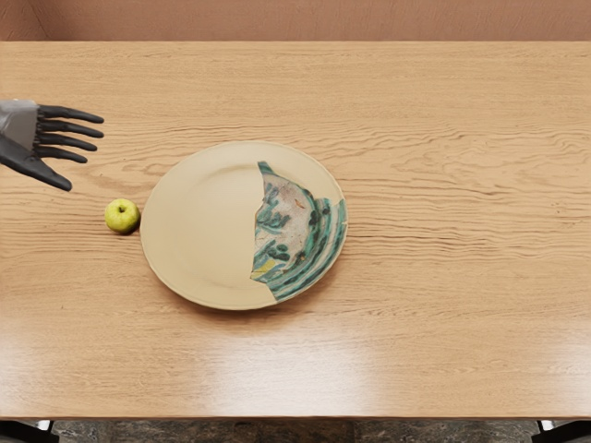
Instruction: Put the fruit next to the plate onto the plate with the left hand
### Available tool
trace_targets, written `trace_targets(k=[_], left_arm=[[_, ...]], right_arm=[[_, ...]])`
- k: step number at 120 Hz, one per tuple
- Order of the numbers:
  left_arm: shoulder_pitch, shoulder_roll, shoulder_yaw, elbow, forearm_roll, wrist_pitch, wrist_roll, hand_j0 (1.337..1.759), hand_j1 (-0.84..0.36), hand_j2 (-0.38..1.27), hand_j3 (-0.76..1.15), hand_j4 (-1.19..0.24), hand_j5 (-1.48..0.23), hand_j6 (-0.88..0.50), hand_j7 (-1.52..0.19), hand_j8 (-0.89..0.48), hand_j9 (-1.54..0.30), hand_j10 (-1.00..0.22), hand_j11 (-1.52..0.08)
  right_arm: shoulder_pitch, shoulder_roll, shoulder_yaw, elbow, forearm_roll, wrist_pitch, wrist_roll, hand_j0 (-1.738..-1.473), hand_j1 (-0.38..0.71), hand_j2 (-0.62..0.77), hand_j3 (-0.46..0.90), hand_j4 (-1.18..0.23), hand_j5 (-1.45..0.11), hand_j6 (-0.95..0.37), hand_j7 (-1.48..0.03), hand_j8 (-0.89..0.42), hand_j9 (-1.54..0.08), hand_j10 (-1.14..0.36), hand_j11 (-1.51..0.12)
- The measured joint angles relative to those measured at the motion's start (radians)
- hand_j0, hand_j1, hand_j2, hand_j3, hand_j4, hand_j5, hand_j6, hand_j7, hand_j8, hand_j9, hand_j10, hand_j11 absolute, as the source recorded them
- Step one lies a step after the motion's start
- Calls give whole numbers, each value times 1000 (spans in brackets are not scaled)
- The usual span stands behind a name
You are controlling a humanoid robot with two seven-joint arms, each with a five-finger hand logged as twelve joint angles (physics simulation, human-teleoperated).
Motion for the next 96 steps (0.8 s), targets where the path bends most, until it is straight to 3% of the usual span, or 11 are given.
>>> trace_targets(k=[26,41,52,60,79,96], left_arm=[[-13,0,0,-37,89,0,10,1658,67,49,0,-237,-307,-238,-307,-238,-307,-237,-307],[-25,-2,-2,-137,272,6,57,1658,67,49,0,-238,-307,-239,-307,-238,-307,-238,-307],[-21,-18,0,-180,412,112,98,1658,68,49,0,-239,-307,-239,-307,-239,-307,-239,-307],[-25,-54,9,-195,521,214,120,1658,68,49,0,-240,-308,-241,-307,-241,-307,-240,-307],[-50,-132,91,-209,694,406,232,1658,67,50,0,-243,-309,-244,-309,-243,-309,-242,-309],[-108,-187,217,-213,753,539,267,1658,65,51,0,-245,-312,-246,-311,-245,-311,-244,-311]], right_arm=[[3,0,0,0,0,0,1,-1658,-323,-4,0,-22,-29,-22,-29,-22,-29,-22,-29],[7,0,0,-2,0,0,1,-1658,-323,-4,0,-22,-29,-22,-29,-22,-29,-22,-29],[9,0,0,-3,0,0,0,-1658,-323,-4,0,-22,-29,-22,-29,-22,-29,-22,-29],[10,0,0,-3,0,0,0,-1658,-323,-4,0,-22,-29,-22,-29,-22,-29,-22,-29],[11,0,0,-4,0,0,0,-1658,-322,-4,0,-22,-29,-22,-29,-22,-29,-22,-29],[11,0,0,-4,0,0,0,-1658,-322,-4,0,-22,-29,-22,-29,-22,-29,-22,-29]])
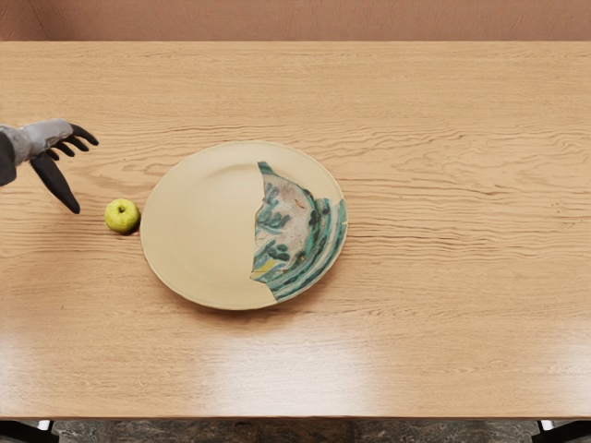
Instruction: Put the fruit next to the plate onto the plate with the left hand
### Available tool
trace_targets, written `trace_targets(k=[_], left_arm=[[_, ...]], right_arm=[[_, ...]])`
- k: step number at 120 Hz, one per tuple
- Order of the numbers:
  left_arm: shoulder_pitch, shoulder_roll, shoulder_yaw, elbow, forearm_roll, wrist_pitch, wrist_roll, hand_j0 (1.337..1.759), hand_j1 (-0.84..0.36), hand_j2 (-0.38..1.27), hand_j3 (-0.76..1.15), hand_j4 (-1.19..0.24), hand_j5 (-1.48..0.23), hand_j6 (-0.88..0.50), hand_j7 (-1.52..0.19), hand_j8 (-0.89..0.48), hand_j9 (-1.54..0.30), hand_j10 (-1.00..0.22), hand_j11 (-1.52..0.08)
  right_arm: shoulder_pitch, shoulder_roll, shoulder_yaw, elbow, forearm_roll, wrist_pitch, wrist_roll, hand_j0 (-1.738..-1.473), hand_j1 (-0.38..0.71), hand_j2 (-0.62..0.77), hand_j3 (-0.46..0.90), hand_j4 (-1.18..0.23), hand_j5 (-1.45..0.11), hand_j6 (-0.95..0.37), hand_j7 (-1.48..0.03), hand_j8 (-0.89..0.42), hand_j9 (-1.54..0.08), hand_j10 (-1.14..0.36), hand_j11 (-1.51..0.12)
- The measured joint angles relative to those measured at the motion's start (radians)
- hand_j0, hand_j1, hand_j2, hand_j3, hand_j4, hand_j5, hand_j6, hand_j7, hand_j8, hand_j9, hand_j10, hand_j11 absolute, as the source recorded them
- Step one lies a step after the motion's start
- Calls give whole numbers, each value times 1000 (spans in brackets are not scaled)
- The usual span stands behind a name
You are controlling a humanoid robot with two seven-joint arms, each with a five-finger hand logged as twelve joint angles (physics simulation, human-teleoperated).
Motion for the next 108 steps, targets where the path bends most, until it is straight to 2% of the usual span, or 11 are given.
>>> trace_targets(k=[45,84,108], left_arm=[[-15,-97,151,-48,19,130,12,1658,49,54,0,-259,-330,-260,-330,-260,-329,-258,-329],[-14,-135,210,-42,17,195,12,1658,49,54,0,-258,-330,-259,-329,-259,-329,-258,-329],[-6,-167,227,-9,15,214,12,1658,48,54,0,-258,-330,-259,-329,-259,-329,-257,-329]], right_arm=[[6,0,0,0,0,0,0,-1658,-322,-4,0,-22,-29,-23,-29,-22,-29,-22,-29],[7,0,0,0,0,0,0,-1658,-322,-4,0,-23,-29,-23,-29,-22,-29,-22,-29],[7,0,0,0,0,0,0,-1658,-322,-4,0,-23,-29,-23,-29,-22,-29,-22,-29]])
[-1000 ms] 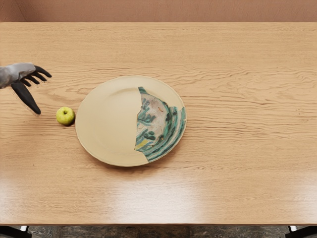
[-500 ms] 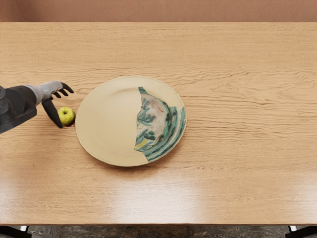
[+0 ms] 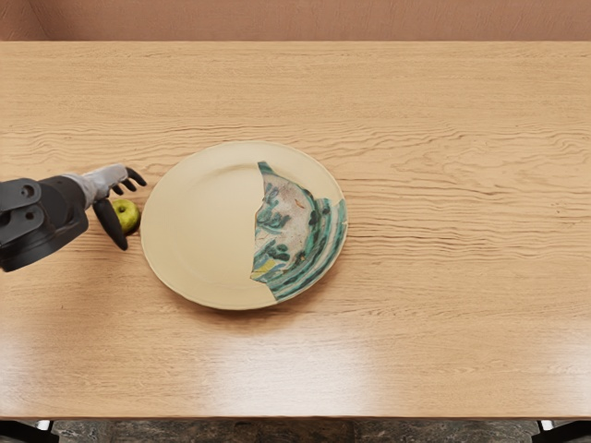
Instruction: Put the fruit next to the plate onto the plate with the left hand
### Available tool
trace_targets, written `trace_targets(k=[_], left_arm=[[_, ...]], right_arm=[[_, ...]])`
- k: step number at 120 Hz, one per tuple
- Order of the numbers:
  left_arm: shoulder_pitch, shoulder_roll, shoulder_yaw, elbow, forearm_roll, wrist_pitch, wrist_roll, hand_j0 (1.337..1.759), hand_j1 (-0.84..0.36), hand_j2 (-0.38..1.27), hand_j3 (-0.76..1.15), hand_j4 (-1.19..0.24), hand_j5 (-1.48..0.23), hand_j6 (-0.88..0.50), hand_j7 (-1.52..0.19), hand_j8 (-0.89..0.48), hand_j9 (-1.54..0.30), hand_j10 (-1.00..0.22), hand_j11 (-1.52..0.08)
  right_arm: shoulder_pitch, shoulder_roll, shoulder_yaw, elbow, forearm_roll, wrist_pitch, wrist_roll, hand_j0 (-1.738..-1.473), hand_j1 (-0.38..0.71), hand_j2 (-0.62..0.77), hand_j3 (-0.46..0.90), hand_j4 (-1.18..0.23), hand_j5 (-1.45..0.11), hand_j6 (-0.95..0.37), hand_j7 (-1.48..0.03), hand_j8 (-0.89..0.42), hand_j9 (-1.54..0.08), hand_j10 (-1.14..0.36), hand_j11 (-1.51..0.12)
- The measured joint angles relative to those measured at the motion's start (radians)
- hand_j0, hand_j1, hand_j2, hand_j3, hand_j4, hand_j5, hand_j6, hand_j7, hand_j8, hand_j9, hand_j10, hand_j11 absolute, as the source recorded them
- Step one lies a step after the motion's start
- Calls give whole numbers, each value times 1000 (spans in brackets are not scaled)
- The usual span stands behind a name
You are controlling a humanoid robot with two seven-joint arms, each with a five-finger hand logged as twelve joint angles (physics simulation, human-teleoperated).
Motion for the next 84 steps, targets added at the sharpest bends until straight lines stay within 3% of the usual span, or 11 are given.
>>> trace_targets(k=[30,62,73,84], left_arm=[[-5,-15,48,22,-1,17,0,1658,-20,66,0,-315,-404,-316,-404,-316,-404,-314,-403],[-8,-15,62,27,1,22,0,1658,-256,111,0,-512,-661,-493,-661,-511,-661,-511,-661],[-9,-13,63,27,1,23,0,1657,-273,232,0,-568,-738,-499,-737,-533,-740,-566,-740],[-8,-13,62,27,1,24,0,1656,-265,240,0,-614,-814,-473,-811,-519,-815,-613,-815]], right_arm=[[0,0,0,0,0,0,0,-1658,-322,-4,0,-23,-29,-23,-29,-22,-29,-22,-29],[-1,0,0,0,0,0,0,-1658,-322,-4,0,-23,-29,-23,-29,-22,-29,-22,-29],[-1,0,0,0,0,0,0,-1658,-322,-5,0,-23,-29,-23,-29,-22,-29,-22,-29],[-1,0,0,0,0,0,0,-1658,-322,-5,0,-23,-29,-23,-29,-22,-29,-22,-29]])
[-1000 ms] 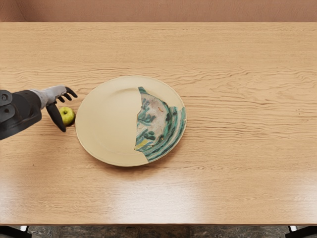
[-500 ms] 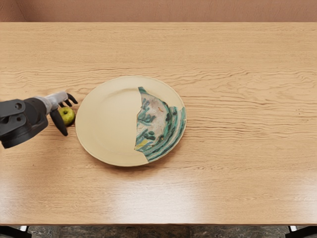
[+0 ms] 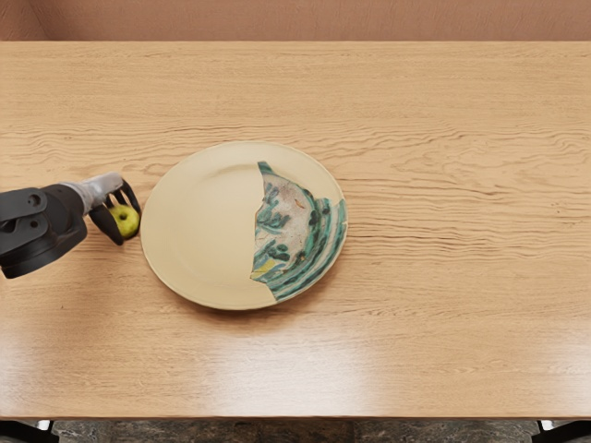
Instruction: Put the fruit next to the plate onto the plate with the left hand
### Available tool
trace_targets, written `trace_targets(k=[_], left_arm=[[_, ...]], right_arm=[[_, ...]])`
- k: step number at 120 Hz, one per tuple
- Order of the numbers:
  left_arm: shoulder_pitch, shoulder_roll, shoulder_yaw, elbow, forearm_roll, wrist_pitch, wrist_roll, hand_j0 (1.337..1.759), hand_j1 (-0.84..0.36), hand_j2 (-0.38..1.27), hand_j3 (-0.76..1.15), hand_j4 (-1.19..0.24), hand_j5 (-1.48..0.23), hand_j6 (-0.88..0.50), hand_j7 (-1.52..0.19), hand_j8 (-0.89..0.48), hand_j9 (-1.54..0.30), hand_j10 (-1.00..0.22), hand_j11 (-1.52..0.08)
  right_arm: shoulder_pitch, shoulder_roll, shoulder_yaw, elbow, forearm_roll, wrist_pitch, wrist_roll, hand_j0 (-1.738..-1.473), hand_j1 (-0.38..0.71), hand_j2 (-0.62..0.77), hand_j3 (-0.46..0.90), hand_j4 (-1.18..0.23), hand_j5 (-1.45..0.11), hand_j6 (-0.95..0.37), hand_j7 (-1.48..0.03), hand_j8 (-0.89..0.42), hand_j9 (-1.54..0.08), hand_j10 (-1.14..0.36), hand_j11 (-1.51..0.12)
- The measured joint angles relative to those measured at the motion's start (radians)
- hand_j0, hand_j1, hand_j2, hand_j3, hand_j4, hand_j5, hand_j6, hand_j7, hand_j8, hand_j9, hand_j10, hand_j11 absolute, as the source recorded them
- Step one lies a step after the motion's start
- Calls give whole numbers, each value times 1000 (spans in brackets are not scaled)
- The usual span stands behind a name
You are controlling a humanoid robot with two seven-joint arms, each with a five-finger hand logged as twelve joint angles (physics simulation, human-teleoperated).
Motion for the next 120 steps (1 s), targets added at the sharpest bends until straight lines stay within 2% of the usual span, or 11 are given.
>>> trace_targets(k=[13,22,30,35,46,55,66,85,98,110,120], left_arm=[[-1,0,-2,0,-2,1,0,1653,-232,203,0,-629,-891,-455,-885,-514,-890,-657,-891],[-2,0,-4,0,-7,3,0,1652,-252,283,0,-621,-965,-429,-957,-501,-962,-705,-964],[-10,8,-4,0,-11,3,0,1653,-270,467,0,-639,-1015,-430,-1004,-510,-1007,-738,-1010],[-13,15,-4,0,-11,1,0,1652,-207,338,0,-659,-1036,-442,-1025,-527,-1027,-754,-1029],[-36,53,-2,-4,-13,-7,1,1651,-123,249,0,-700,-1076,-472,-1058,-555,-1058,-776,-1059],[-64,100,0,-20,-21,-17,1,1653,-207,422,0,-645,-1104,-452,-1078,-533,-1064,-793,-1064],[-127,127,1,-63,-54,-29,1,1654,-237,426,0,-620,-1109,-434,-1091,-515,-1072,-805,-1071],[-231,142,2,-141,-145,-54,0,1656,-378,743,0,-640,-1123,-402,-1100,-520,-1079,-817,-1079],[-279,132,3,-189,-208,-63,-1,1656,-416,755,0,-692,-1134,-387,-1105,-499,-1086,-818,-1089],[-292,106,3,-215,-245,-65,0,1655,-462,895,0,-736,-1130,-398,-1105,-538,-1092,-818,-1095],[-301,87,3,-227,-268,-64,0,1656,-485,752,0,-744,-1094,-471,-1072,-566,-1062,-802,-1065]], right_arm=[[0,0,0,0,0,0,0,-1658,-322,-5,0,-23,-29,-23,-29,-23,-29,-22,-29],[0,0,0,0,0,0,0,-1658,-322,-5,0,-23,-29,-23,-29,-23,-29,-22,-29],[0,0,0,0,0,0,0,-1658,-322,-5,0,-23,-29,-23,-29,-23,-29,-22,-29],[0,0,0,0,0,0,0,-1658,-322,-5,0,-23,-29,-23,-29,-23,-29,-22,-29],[0,0,0,0,0,0,0,-1658,-322,-5,0,-23,-29,-23,-29,-23,-29,-22,-29],[0,0,0,0,0,0,0,-1658,-322,-5,0,-23,-29,-23,-29,-22,-29,-22,-29],[0,0,0,1,0,0,0,-1658,-322,-5,0,-23,-29,-23,-29,-23,-29,-22,-29],[0,0,0,1,0,0,0,-1658,-322,-5,0,-23,-29,-23,-29,-23,-29,-22,-29],[0,0,0,1,0,0,1,-1658,-322,-5,0,-23,-29,-23,-29,-22,-29,-22,-29],[0,0,0,2,0,0,0,-1658,-322,-5,0,-23,-29,-23,-29,-22,-29,-22,-29],[0,0,0,2,0,0,0,-1658,-322,-4,0,-23,-29,-23,-29,-22,-29,-22,-29]])
